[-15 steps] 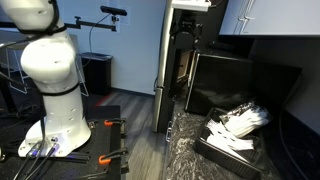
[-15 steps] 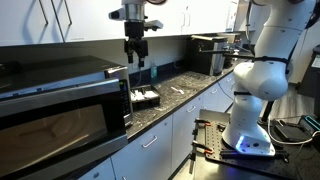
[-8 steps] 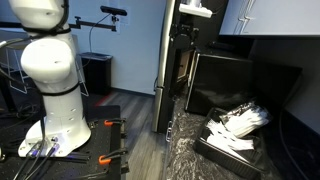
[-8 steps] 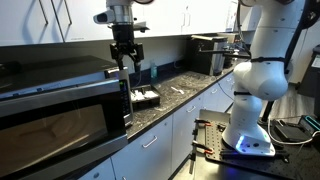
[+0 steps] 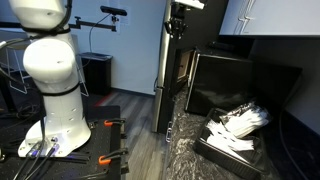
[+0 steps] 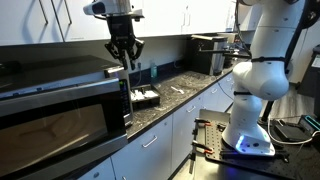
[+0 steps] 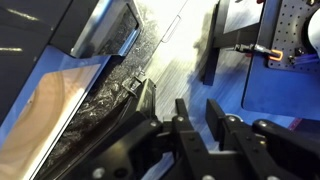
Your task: Open the microwave door
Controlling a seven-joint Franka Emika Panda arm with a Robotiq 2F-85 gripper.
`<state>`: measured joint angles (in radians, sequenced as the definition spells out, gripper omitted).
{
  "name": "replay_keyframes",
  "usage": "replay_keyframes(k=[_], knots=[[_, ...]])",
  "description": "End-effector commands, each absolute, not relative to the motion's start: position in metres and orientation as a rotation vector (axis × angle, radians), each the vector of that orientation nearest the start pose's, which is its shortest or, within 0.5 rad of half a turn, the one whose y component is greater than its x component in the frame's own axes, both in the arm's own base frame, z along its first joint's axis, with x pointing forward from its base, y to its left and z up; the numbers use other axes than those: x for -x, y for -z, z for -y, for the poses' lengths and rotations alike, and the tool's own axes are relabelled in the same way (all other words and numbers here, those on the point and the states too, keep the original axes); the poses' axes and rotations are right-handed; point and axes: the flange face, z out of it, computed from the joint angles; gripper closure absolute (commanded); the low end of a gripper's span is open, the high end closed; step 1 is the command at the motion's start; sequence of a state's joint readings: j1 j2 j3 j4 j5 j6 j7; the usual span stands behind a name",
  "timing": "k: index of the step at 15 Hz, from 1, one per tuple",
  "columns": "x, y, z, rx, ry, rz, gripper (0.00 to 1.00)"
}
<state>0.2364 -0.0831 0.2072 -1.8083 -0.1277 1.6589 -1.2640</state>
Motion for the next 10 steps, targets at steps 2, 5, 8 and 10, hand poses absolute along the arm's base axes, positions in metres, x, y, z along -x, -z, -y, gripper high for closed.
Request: replay_keyframes(k=[2,5,8,10], knots=[[-0.489,-0.576,-0.209,-1.803,0.196,-2.265,1.00],[-0.500,-0.574,-0.207,-1.738,0.154,-2.256,1.00],[-0.518,-0.567,-0.217,-1.664,0.074,-2.296,1.00],[-0.527,-0.559,-0.221,-1.619,0.053,-2.333,1.00]])
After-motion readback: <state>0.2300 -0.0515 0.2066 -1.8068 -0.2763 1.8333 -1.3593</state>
